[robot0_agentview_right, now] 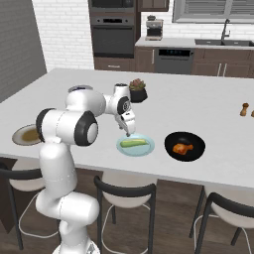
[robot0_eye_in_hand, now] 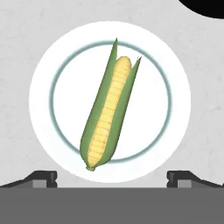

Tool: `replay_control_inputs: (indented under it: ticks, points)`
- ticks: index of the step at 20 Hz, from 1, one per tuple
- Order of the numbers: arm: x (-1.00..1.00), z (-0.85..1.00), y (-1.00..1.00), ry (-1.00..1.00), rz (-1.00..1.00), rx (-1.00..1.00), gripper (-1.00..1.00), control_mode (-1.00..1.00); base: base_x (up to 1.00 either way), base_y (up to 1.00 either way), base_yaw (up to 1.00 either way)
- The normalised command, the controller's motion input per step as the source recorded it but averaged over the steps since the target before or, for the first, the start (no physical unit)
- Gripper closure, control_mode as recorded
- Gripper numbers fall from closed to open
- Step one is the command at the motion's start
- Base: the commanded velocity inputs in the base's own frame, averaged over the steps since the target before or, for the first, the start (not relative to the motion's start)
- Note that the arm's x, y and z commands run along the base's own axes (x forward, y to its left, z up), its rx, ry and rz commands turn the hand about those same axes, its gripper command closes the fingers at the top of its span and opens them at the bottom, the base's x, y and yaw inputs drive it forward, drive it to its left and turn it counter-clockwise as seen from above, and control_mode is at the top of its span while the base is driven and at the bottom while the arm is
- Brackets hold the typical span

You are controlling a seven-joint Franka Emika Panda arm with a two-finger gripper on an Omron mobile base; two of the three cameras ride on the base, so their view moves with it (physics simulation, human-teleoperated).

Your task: Pick the chicken drumstick and corn from their plates and place them in the bowl. Then put the bowl in the fridge.

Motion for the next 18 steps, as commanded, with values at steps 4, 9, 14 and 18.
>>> replay_control_inputs:
  ticks: [4,9,14,18]
  points:
    - [0.00,-0.47,-0.01,0.00,0.00,0.00,-1.00,-1.00,0.00,0.00,0.00]
    - [0.03,-0.53,0.00,0.00,0.00,0.00,-1.00,-1.00,0.00,0.00,0.00]
    - [0.12,-0.32,0.00,0.00,-0.01,0.00,-1.00,-1.00,0.00,0.00,0.00]
    - [0.12,-0.16,-0.03,0.00,0.00,0.00,-1.00,-1.00,0.00,0.00,0.00]
